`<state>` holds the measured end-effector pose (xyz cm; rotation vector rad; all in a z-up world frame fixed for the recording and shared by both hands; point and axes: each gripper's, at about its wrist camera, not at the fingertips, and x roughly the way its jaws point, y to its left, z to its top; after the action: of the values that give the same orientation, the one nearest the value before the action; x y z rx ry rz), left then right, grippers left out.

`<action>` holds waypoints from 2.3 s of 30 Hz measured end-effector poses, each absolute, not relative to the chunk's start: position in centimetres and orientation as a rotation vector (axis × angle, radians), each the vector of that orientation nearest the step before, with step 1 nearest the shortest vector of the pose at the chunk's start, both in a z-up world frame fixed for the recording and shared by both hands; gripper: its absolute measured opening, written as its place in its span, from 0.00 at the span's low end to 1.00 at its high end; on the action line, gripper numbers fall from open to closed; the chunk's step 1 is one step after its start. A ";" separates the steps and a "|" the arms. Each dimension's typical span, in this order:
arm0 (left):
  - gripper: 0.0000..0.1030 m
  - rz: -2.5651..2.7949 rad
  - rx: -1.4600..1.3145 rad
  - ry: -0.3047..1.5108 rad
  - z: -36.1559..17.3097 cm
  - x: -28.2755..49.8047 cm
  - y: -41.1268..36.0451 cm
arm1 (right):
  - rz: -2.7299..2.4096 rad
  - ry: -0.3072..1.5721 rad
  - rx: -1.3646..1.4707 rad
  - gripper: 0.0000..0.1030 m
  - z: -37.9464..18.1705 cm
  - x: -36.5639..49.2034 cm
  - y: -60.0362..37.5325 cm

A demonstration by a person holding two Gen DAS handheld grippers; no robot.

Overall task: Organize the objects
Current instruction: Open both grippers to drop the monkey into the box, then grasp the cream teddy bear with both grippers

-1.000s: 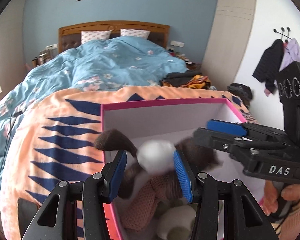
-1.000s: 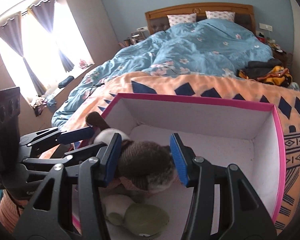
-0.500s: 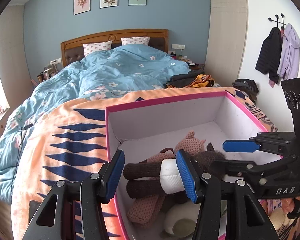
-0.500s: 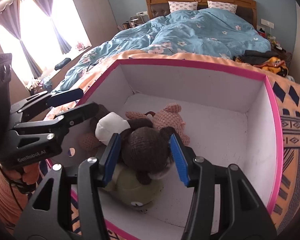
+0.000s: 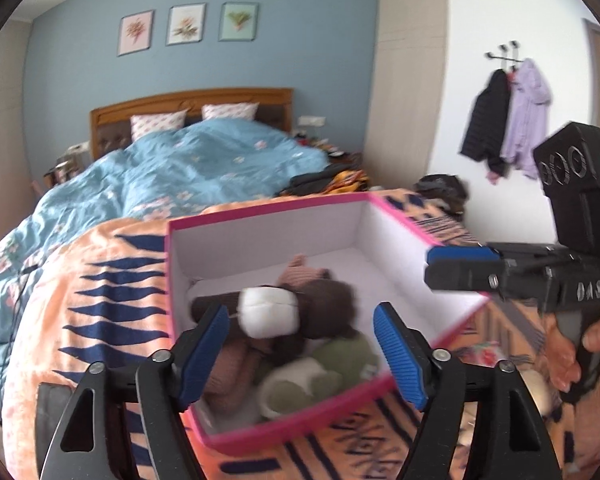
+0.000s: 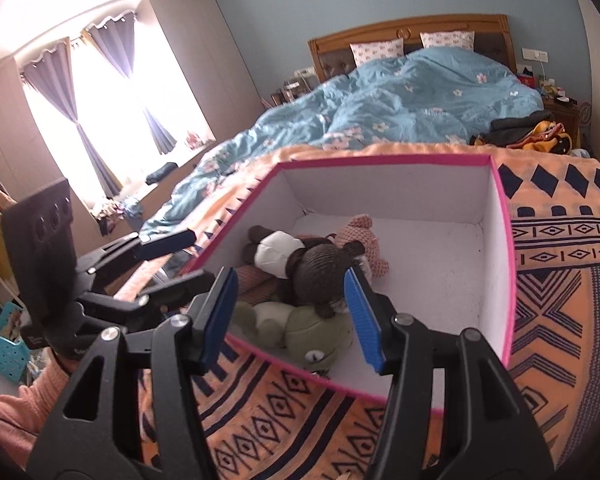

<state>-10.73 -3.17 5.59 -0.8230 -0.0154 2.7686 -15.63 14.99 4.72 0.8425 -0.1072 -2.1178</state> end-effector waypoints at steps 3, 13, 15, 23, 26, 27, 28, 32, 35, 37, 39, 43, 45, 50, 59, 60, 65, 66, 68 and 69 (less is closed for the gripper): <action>0.76 2.717 -0.780 0.010 5.9 -8.6 -1.3 | -2.125 -0.136 0.794 0.56 5.6 -13.6 16.8; 0.76 2.453 -0.834 0.075 2.1 -4.7 6.1 | -2.221 -0.193 0.839 0.58 2.8 -8.1 23.3; 0.76 2.406 -0.873 0.091 1.0 -4.7 7.6 | -2.254 -0.223 0.875 0.58 1.6 -7.5 24.8; 0.76 2.308 -0.945 0.178 -1.2 -4.6 11.5 | -2.334 -0.297 1.018 0.58 -2.4 -6.2 28.9; 0.76 2.288 -0.963 0.193 -1.8 -4.4 12.2 | -2.338 -0.316 1.049 0.58 -3.2 -5.8 29.8; 0.76 2.284 -0.968 0.197 -1.9 -4.4 12.4 | -2.339 -0.322 1.057 0.58 -3.3 -5.7 30.1; 0.76 2.278 -0.976 0.200 -2.2 -4.4 12.5 | -2.335 -0.330 1.059 0.58 -3.5 -5.6 30.3; 0.76 2.274 -1.007 0.196 -2.8 -4.8 12.8 | -2.287 -0.355 1.065 0.58 -4.1 -5.4 30.3; 0.76 2.274 -1.034 0.191 -3.3 -5.1 12.8 | -2.256 -0.366 1.078 0.58 -4.5 -5.6 29.6; 0.76 2.271 -1.055 0.180 -3.6 -5.4 12.6 | -2.234 -0.378 1.080 0.58 -4.6 -5.9 29.0; 0.75 2.267 -1.069 0.152 -3.7 -5.6 12.3 | -2.211 -0.390 1.066 0.58 -4.4 -6.3 28.3; 0.75 2.287 -1.068 0.144 -3.8 -5.8 11.8 | -2.181 -0.356 1.027 0.58 -3.7 -6.7 26.4; 0.75 2.303 -1.065 0.138 -3.7 -6.0 11.5 | -2.164 -0.339 1.018 0.58 -3.6 -6.9 25.4; 0.63 2.313 -1.080 0.112 -3.8 -6.4 10.8 | -2.139 -0.298 1.018 0.58 -3.9 -7.3 23.7; 0.60 2.311 -1.089 0.116 -4.2 -6.7 10.4 | -2.214 -0.250 1.067 0.58 -4.7 -8.0 24.1; 0.60 2.311 -1.090 0.118 -4.3 -6.8 10.4 | -2.206 -0.253 1.072 0.58 -4.8 -8.0 24.1; 0.64 2.301 -1.107 0.105 -4.4 -6.8 10.3 | -2.196 -0.222 1.059 0.47 -4.8 -8.0 23.4; 0.64 2.300 -1.112 0.099 -4.5 -6.8 10.1 | -2.192 -0.224 1.061 0.39 -4.9 -8.1 23.4; 0.65 2.295 -1.118 0.085 -4.5 -6.7 9.9 | -2.188 -0.223 1.072 0.34 -5.3 -8.3 23.3; 0.66 2.292 -1.123 0.073 -4.6 -6.7 9.7 | -2.180 -0.236 1.073 0.33 -5.4 -8.4 23.4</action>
<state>-6.74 9.69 -4.62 -1.1228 0.0729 2.2916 -8.37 23.41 -5.44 1.0732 -0.2364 -2.1801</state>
